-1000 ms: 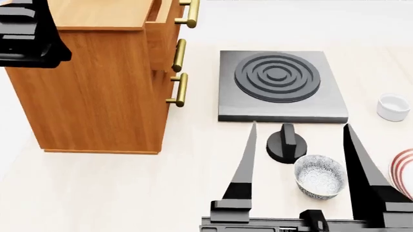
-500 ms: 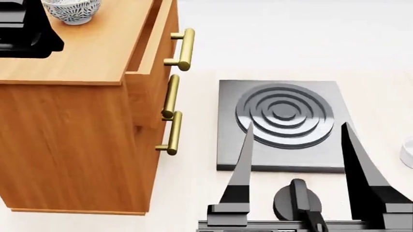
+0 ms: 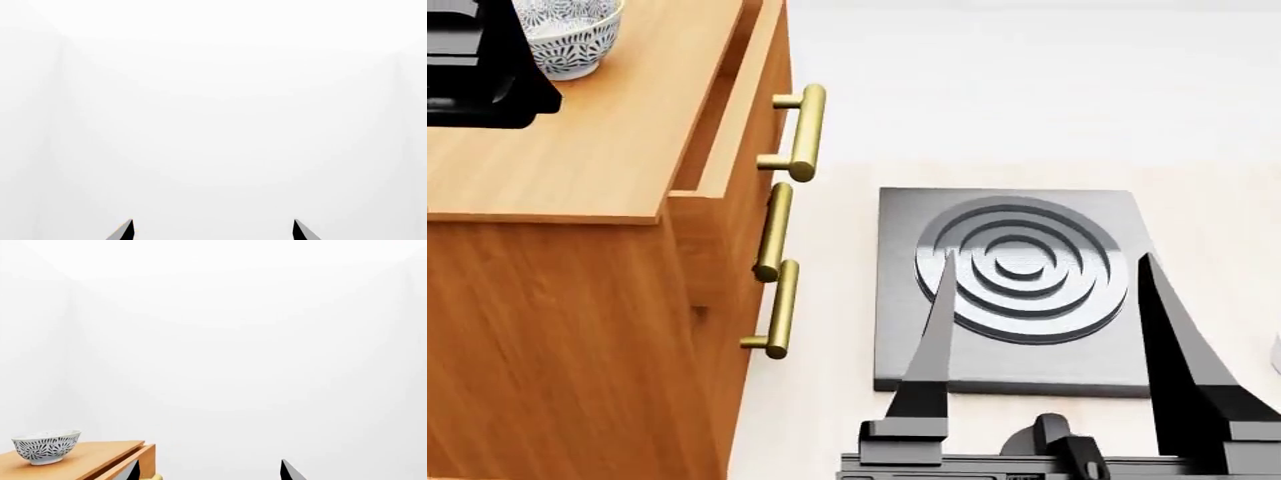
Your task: Pick the akita bowl on the wooden cabinet and place it on the plate.
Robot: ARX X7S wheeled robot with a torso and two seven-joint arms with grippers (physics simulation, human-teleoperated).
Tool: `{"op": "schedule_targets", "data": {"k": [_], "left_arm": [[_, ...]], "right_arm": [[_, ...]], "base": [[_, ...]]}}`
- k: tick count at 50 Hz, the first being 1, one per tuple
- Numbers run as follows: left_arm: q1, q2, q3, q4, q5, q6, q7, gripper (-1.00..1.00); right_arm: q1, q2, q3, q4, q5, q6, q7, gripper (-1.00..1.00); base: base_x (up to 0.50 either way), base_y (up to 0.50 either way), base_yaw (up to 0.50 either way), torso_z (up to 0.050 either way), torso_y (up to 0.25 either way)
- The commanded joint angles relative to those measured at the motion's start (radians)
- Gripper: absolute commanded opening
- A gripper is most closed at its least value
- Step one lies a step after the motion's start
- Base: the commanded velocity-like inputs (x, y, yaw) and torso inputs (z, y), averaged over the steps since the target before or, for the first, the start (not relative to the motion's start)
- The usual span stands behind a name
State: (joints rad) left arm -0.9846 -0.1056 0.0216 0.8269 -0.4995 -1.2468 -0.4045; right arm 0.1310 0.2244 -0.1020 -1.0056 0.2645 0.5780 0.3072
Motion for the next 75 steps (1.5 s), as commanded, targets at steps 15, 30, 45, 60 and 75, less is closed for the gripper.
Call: {"op": "schedule_targets", "data": {"k": [15,30,45,60,75], "left_arm": [[0.013,-0.014,0.005,-0.008,-0.028,0.021,-0.02,1.0],[-0.036,-0.013,-0.006,0.002,-0.058,-0.022,-0.047,1.0],[-0.249,0.004,0.029,-0.154,-0.057,-0.114,-0.094,1.0],[-0.44,-0.007,0.158,-0.481,-0.043,-0.079,-0.014,1.0],[-0.617,-0.009,0.231,-0.804,-0.058,0.032,0.16,1.0]], "right_arm": [[0.009,0.02,-0.005,0.005,0.026,0.002,0.035,1.0],[0.01,0.028,-0.013,0.016,0.042,-0.007,0.045,1.0],[0.011,0.036,-0.012,0.024,0.061,-0.014,0.055,1.0],[0.012,0.049,-0.008,0.017,0.079,-0.018,0.068,1.0],[0.012,0.06,-0.013,0.022,0.089,-0.029,0.077,1.0]], "base": [[0.13,0.0,0.0,0.0,0.0],[0.0,0.0,0.0,0.0,0.001],[0.0,0.0,0.0,0.0,0.0],[0.0,0.0,0.0,0.0,0.0],[0.0,0.0,0.0,0.0,0.0]]}}
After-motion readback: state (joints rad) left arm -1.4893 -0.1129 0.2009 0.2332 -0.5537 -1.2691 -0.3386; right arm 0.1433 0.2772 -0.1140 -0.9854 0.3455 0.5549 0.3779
